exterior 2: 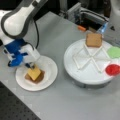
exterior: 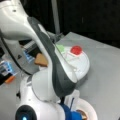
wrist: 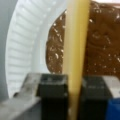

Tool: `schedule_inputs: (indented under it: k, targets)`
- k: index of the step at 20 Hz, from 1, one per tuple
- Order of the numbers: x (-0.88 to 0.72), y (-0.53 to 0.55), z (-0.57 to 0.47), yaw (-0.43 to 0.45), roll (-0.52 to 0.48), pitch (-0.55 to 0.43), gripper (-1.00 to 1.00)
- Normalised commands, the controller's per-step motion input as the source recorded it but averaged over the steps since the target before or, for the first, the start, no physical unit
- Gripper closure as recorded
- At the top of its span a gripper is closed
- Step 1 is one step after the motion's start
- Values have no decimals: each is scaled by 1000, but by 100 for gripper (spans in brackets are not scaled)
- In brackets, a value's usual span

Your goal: Ingredient selection for cheeseburger or sandwich

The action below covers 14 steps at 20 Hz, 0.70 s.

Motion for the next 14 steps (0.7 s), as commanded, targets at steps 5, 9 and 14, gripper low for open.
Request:
schedule_inputs:
  k: [5, 9, 14]
  targets:
    - [374, -231, -12, 168, 301, -9, 100]
    - [383, -252, -24, 173, 299, -12, 100]
    - [388, -238, -25, 111, 192, 43, 100]
